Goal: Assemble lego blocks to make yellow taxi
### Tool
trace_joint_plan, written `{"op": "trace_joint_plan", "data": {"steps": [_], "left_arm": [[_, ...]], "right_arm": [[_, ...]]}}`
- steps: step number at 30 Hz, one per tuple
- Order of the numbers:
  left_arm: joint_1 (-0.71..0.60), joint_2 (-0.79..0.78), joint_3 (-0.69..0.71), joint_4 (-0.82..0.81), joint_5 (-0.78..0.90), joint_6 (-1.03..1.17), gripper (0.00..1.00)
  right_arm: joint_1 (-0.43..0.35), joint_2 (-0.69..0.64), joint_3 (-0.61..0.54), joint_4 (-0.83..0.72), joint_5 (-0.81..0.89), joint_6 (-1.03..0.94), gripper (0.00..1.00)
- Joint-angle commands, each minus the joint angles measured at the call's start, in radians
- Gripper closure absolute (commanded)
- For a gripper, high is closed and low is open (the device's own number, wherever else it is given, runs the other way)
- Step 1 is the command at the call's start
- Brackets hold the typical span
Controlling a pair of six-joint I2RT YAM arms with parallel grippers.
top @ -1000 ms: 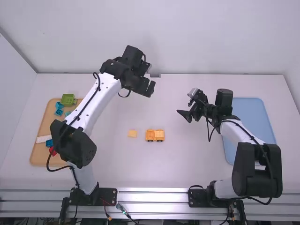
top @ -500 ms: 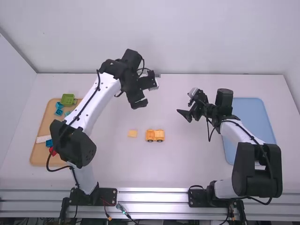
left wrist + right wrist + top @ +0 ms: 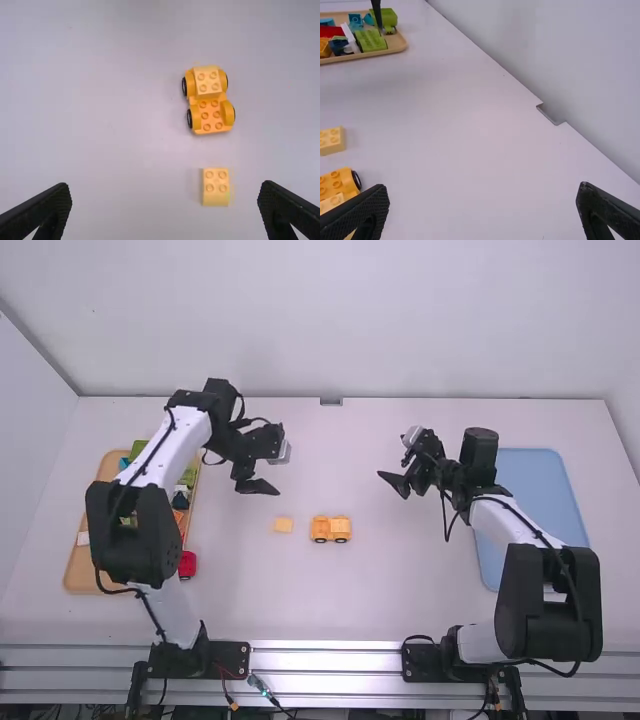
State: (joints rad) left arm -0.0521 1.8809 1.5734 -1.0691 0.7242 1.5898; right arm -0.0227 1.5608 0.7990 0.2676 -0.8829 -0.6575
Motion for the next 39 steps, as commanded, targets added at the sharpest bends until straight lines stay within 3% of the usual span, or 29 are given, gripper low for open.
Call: {"op": "trace_joint_plan", "data": {"steps": [1, 20, 29, 39], "left_arm": [[0.024, -0.015, -0.093, 0.057, 0.095, 0.083, 0.0], [0.047, -0.015, -0.586, 0.564, 0.204, 0.076, 0.01], [0.047, 0.043, -0.678, 0.853, 0.229, -0.19, 0.01], [0.072, 0.056, -0.693, 0.843, 0.192, -0.171, 0.01]], "right_arm": [[0.004, -0.025, -0.008, 0.002, -0.006, 0.002, 0.02], [0.006, -0.025, -0.008, 0.002, -0.01, 0.002, 0.01], [0.046, -0.025, -0.009, 0.01, -0.006, 0.002, 0.01], [0.05, -0.025, -0.008, 0.011, -0.006, 0.002, 0.01]]}}
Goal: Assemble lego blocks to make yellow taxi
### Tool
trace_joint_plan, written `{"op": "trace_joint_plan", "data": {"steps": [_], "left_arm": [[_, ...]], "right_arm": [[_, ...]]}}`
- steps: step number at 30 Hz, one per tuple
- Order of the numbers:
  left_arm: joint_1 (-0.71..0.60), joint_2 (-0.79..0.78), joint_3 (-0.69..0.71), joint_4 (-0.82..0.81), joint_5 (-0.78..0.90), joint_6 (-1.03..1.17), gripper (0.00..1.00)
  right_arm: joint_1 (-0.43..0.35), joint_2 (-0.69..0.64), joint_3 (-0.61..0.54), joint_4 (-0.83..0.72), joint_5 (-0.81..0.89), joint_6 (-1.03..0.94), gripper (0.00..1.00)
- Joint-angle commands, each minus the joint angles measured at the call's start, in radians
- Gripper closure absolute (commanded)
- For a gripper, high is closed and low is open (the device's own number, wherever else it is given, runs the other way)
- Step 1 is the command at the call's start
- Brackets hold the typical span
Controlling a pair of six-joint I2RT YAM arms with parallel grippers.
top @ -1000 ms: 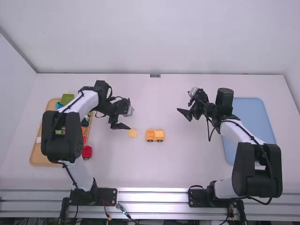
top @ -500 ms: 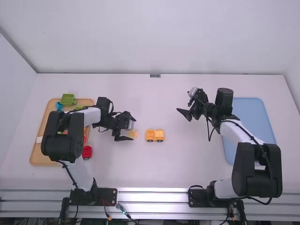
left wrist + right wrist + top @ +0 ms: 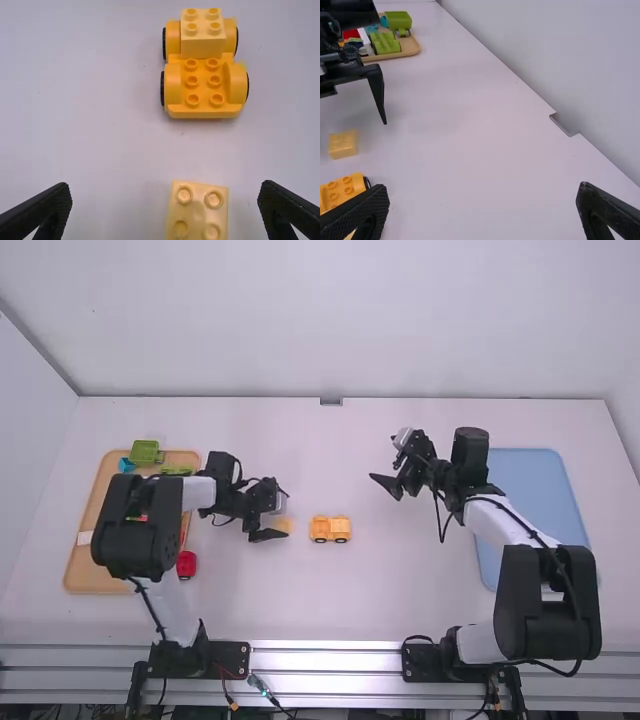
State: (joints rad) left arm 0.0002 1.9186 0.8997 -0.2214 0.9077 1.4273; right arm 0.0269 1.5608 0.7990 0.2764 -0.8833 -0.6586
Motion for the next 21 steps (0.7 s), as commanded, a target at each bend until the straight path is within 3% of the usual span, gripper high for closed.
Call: {"op": "trace_joint_plan", "data": {"steps": [1, 9, 21], "left_arm": [[0.024, 0.026, -0.019, -0.007, 0.013, 0.006, 0.01], [0.055, 0.084, -0.018, -0.039, 0.071, 0.151, 0.01], [0.045, 0.084, -0.019, -0.032, 0.068, 0.134, 0.03]], "right_arm": [[0.0, -0.025, -0.008, 0.002, -0.006, 0.003, 0.02], [-0.002, -0.025, -0.008, 0.011, -0.006, 0.003, 0.01], [0.0, -0.025, -0.008, 0.031, -0.01, 0.003, 0.02]]}}
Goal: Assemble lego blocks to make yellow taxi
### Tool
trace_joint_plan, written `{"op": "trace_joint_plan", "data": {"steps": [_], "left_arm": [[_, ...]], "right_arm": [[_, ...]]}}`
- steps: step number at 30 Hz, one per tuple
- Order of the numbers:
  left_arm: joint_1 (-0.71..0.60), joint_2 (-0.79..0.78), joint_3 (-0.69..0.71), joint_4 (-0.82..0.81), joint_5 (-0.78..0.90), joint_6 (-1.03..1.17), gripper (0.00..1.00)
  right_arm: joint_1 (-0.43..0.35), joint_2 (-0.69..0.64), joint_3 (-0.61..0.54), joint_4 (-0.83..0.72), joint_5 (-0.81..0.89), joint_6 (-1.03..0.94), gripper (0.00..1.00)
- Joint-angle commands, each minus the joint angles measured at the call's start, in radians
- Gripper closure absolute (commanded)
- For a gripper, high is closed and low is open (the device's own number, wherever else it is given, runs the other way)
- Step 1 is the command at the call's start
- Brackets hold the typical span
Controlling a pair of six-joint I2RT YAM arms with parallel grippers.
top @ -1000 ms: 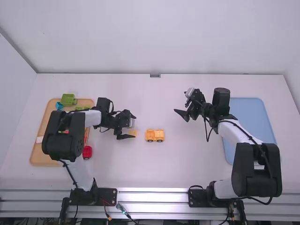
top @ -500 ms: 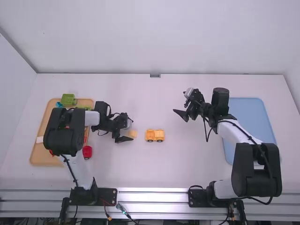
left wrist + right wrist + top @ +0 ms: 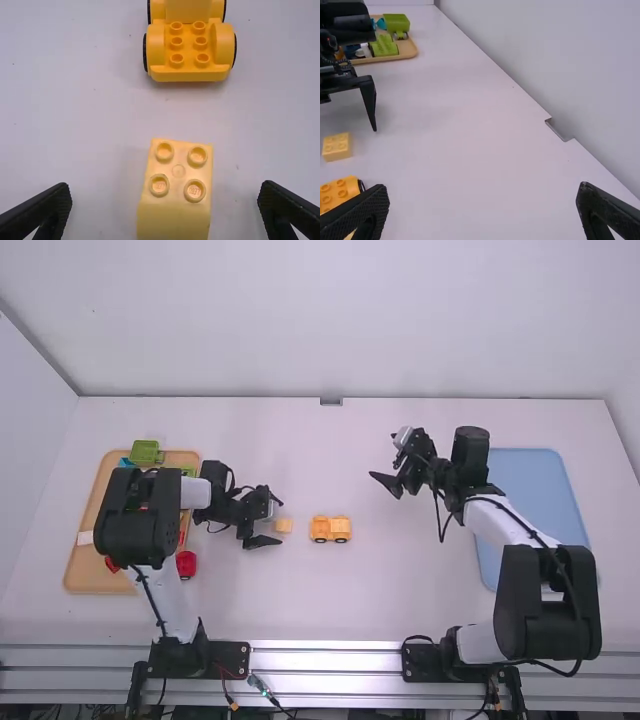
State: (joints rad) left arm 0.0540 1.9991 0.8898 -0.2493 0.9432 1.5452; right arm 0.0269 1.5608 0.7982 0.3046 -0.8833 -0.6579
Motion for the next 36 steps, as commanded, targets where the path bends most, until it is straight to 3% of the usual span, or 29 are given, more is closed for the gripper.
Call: {"op": "trace_joint_plan", "data": {"steps": [1, 3, 4, 5, 10, 18, 21, 23, 28, 30, 32, 36], "left_arm": [[-0.009, 0.004, -0.013, -0.002, 0.033, 0.015, 0.15], [-0.009, 0.004, -0.014, 0.0, 0.034, 0.015, 0.22], [-0.007, 0.004, -0.017, -0.003, 0.032, 0.016, 0.36], [-0.007, 0.004, -0.02, -0.002, 0.032, 0.016, 0.4], [-0.015, 0.004, -0.047, 0.044, 0.034, 0.015, 0.39], [-0.014, 0.004, -0.073, 0.08, 0.04, 0.014, 0.54], [-0.014, 0.004, -0.066, 0.07, 0.042, 0.015, 0.64], [-0.014, 0.004, -0.058, 0.065, 0.045, 0.009, 0.85], [-0.014, 0.004, -0.038, 0.067, 0.044, -0.095, 0.86], [-0.015, 0.004, -0.025, 0.067, 0.064, -0.158, 0.79], [-0.014, 0.004, -0.018, 0.068, 0.085, -0.17, 0.8], [-0.015, 0.004, 0.003, 0.044, 0.179, -0.166, 0.95]], "right_arm": [[0.0, -0.025, -0.008, 0.003, -0.008, 0.002, 0.01], [0.0, -0.025, -0.008, 0.003, -0.006, 0.003, 0.01], [0.001, -0.025, -0.008, 0.003, -0.007, 0.003, 0.01], [0.001, -0.025, -0.008, 0.003, -0.007, 0.002, 0.02], [0.0, -0.025, -0.008, 0.003, -0.006, 0.003, 0.02], [0.001, -0.025, -0.008, 0.003, -0.009, 0.006, 0.01], [0.0, -0.025, -0.008, 0.003, -0.01, 0.006, 0.01], [0.001, -0.025, -0.008, 0.003, -0.01, 0.005, 0.01], [0.0, -0.025, -0.008, 0.002, -0.01, 0.006, 0.01], [0.0, -0.025, -0.008, 0.002, -0.01, 0.006, 0.01], [0.002, -0.025, -0.008, 0.002, -0.014, 0.006, 0.02], [0.029, -0.025, -0.008, -0.014, -0.029, 0.002, 0.01]]}}
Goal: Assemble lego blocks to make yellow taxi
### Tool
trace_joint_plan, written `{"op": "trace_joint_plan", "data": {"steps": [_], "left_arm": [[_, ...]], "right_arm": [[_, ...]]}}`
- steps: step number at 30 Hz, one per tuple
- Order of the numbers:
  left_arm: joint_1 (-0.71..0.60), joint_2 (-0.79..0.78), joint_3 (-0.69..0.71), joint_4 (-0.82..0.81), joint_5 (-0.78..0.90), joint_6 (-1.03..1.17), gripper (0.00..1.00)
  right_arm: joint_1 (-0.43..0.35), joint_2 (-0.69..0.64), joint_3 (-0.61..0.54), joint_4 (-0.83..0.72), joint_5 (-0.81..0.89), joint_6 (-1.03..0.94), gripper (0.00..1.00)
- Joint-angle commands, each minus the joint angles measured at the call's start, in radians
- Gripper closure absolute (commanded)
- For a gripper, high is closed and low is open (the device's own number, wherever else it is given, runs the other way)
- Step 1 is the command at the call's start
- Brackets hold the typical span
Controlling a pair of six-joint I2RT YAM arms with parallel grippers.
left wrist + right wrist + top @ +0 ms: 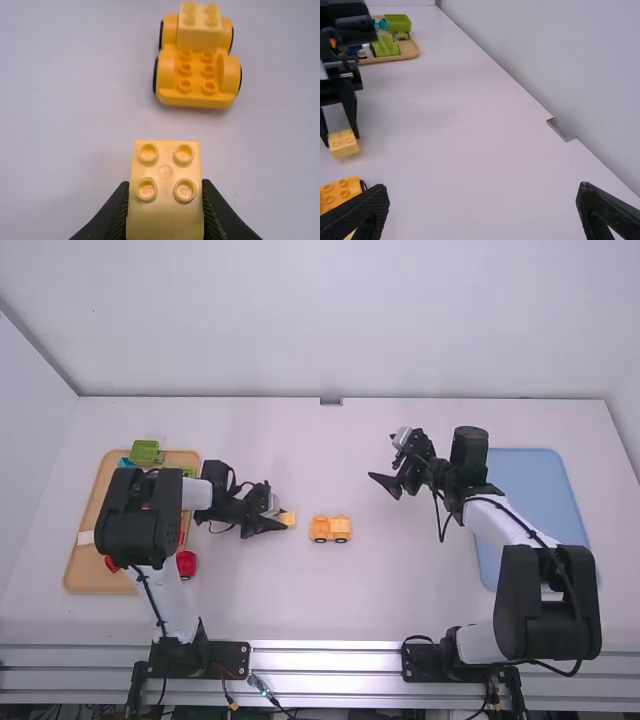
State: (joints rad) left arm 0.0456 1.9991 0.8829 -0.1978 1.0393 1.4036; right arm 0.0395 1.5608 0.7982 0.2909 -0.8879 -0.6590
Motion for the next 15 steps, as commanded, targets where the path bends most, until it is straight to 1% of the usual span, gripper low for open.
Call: {"op": "trace_joint_plan", "data": {"steps": [1, 4, 6, 8, 10, 12, 15], "left_arm": [[-0.006, 0.004, 0.021, -0.02, 0.137, -0.032, 0.98], [-0.014, 0.004, 0.033, -0.045, 0.186, -0.031, 0.98], [-0.034, 0.003, 0.042, -0.057, 0.192, -0.019, 0.98], [-0.051, 0.003, 0.044, -0.047, 0.191, -0.021, 0.98], [-0.086, 0.003, 0.052, -0.044, 0.176, -0.024, 0.98], [-0.104, 0.003, 0.059, -0.046, 0.163, -0.025, 0.98], [-0.154, 0.003, 0.076, -0.055, 0.115, -0.028, 0.98]], "right_arm": [[0.028, -0.025, -0.008, -0.025, -0.023, 0.003, 0.01], [0.048, -0.016, -0.008, -0.11, -0.026, -0.057, 0.01], [0.084, 0.023, -0.009, -0.215, -0.034, -0.199, 0.01], [0.103, 0.054, -0.011, -0.246, -0.056, -0.247, 0.01], [0.13, 0.106, -0.019, -0.249, -0.106, -0.309, 0.01], [0.138, 0.126, -0.026, -0.24, -0.117, -0.332, 0.01], [0.158, 0.193, -0.044, -0.208, -0.139, -0.366, 0.01]]}}
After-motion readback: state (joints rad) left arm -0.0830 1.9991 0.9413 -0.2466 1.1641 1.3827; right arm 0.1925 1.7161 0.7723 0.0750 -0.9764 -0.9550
